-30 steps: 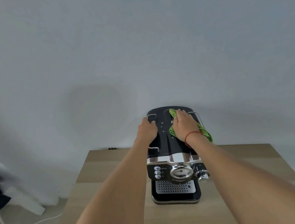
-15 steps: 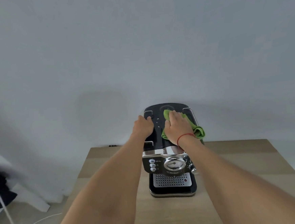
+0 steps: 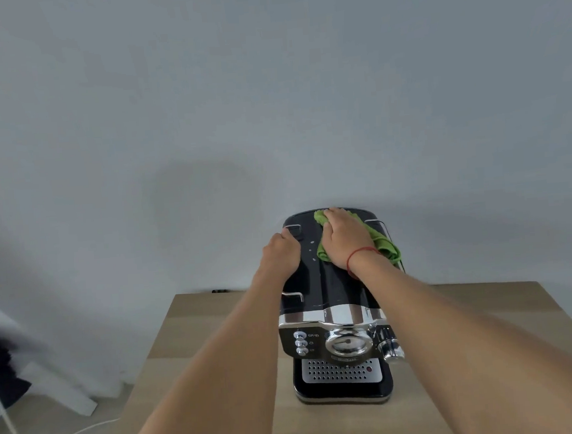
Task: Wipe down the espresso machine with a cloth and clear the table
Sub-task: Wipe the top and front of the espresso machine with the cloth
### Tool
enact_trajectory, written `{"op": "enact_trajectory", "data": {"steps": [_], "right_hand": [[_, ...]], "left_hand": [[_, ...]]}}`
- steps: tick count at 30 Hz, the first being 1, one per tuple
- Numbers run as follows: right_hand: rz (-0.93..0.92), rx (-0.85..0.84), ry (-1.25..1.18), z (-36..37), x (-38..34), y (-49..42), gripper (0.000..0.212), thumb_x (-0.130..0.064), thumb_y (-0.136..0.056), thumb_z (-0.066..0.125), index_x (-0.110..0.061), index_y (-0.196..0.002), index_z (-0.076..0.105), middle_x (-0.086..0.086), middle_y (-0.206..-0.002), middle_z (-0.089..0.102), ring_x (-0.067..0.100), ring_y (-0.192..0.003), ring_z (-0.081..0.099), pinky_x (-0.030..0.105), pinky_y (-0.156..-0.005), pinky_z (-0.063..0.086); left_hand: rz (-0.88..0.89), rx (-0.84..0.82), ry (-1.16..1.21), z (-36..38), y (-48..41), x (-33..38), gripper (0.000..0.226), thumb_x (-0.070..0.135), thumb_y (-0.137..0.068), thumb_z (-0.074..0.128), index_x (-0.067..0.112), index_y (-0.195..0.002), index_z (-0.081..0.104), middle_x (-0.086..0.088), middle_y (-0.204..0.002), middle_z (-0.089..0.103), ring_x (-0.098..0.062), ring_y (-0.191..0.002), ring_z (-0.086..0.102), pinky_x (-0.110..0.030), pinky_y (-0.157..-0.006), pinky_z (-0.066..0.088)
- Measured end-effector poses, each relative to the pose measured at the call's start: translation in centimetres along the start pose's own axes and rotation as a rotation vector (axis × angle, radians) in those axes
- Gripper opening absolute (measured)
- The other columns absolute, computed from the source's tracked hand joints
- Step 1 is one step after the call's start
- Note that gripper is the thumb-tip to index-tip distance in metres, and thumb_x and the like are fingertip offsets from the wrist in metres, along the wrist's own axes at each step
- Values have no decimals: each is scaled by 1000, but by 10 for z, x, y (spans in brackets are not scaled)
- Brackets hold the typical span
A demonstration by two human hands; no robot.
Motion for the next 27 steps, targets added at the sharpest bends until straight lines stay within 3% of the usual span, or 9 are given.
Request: {"op": "enact_trajectory", "data": {"steps": [11, 15, 19, 27], "right_hand": [[-1, 6, 62, 5, -5, -22, 43, -21, -97, 29, -8, -131, 51, 8, -133, 54, 25, -124, 47, 36, -111, 32], [8, -43, 100, 6, -5, 2, 49, -25, -98, 26, -7, -143, 36, 9, -146, 39, 24, -136, 33, 37, -118, 21], [142, -188, 139, 9, 5, 40, 61, -37, -100, 14, -8, -153, 4, 10, -161, 3, 24, -149, 2, 38, -122, 1], [384, -222, 128, -3, 17, 58, 71, -47, -100, 11, -1, -152, -2, 12, -161, -5, 26, -149, -5, 37, -121, -2]], "left_hand": [[12, 4, 12, 0, -5, -3, 51, 29, -104, 16, 2, -137, 44, -20, -141, 46, -36, -130, 42, -40, -106, 31], [-3, -5, 8, -2, 3, -1, 51, 27, -104, 16, -1, -138, 42, -22, -143, 44, -37, -132, 40, -40, -108, 30], [-9, 5, 23, -4, 10, -1, 57, 35, -104, 17, -3, -140, 39, -23, -145, 42, -36, -135, 38, -40, -110, 28], [-4, -8, 7, -4, 19, 1, 57, 33, -105, 15, -4, -141, 39, -23, -145, 42, -36, -136, 37, -41, -112, 27]]}}
Point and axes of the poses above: each hand's wrist, its own y-axis away from the middle knuckle, its own z-axis out of the palm, x = y × z, the point moved 5 cm from there along -y, towards the middle knuckle
